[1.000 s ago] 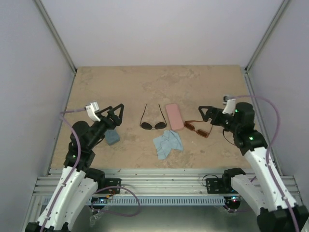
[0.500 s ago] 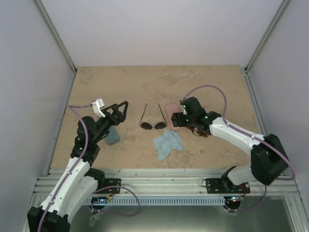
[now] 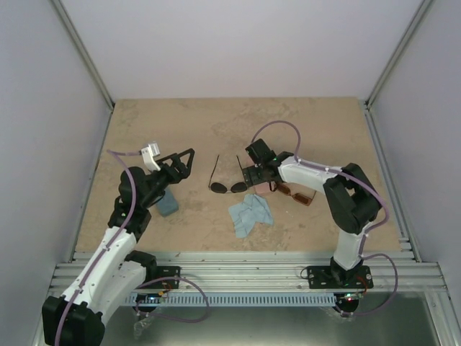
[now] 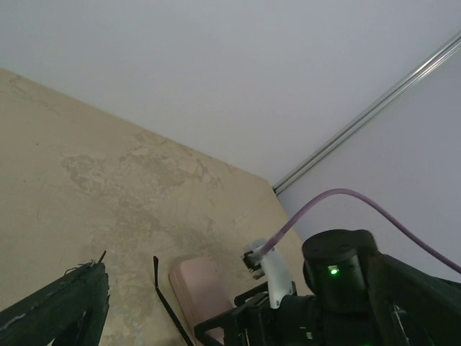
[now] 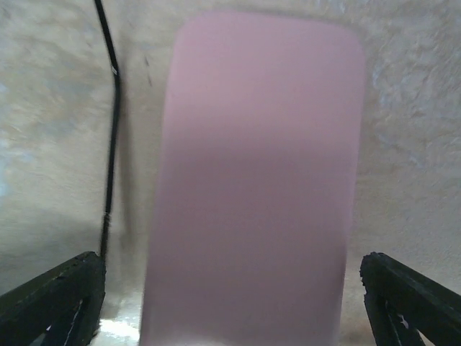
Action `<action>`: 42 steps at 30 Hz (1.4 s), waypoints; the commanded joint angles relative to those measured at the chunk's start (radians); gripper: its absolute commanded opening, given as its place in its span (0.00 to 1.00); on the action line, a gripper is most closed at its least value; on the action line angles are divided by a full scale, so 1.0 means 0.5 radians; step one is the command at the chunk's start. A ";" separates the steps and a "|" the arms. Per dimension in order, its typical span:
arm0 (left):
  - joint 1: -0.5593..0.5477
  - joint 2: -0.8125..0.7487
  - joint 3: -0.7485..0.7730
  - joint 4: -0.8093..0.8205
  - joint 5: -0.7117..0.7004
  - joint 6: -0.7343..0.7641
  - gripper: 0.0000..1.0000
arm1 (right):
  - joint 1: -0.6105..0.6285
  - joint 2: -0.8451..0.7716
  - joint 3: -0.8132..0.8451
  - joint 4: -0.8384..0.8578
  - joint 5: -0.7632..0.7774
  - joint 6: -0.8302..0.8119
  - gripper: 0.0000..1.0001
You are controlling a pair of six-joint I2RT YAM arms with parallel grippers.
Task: Organize the sunglasses
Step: Pick up the sunglasses case from the center of the board.
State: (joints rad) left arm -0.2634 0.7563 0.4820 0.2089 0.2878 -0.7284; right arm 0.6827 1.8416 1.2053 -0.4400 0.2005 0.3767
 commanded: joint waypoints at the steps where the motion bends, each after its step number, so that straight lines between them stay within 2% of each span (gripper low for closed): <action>1: 0.011 -0.021 0.055 0.014 0.020 0.049 0.99 | 0.014 0.098 0.058 -0.102 0.157 -0.039 0.96; 7: 0.011 -0.013 0.051 0.004 0.013 0.050 0.99 | 0.015 0.198 0.069 -0.125 0.178 -0.062 0.95; 16: 0.011 0.133 0.103 -0.066 0.068 0.036 0.99 | 0.010 0.238 0.019 -0.076 0.118 -0.025 0.85; 25: 0.011 0.349 0.201 -0.139 0.116 -0.054 0.99 | -0.071 0.200 0.015 0.113 -0.130 0.005 0.74; 28: 0.011 0.531 0.297 -0.219 0.184 -0.114 0.99 | -0.116 0.085 -0.012 0.269 -0.282 -0.015 0.72; 33: 0.006 0.885 0.474 -0.198 0.510 -0.197 0.99 | -0.200 -0.178 -0.078 0.492 -0.503 0.054 0.69; 36: -0.019 0.970 0.453 0.105 0.703 -0.344 0.99 | -0.257 -0.355 -0.145 0.605 -0.764 0.092 0.69; 42: -0.108 1.035 0.439 0.585 0.863 -0.512 0.99 | -0.374 -0.648 -0.226 0.797 -1.483 0.245 0.70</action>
State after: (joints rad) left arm -0.2901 1.2697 0.6949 0.2752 0.6037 -0.9054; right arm 0.5186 1.5913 1.1088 -0.1715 -0.2466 0.4355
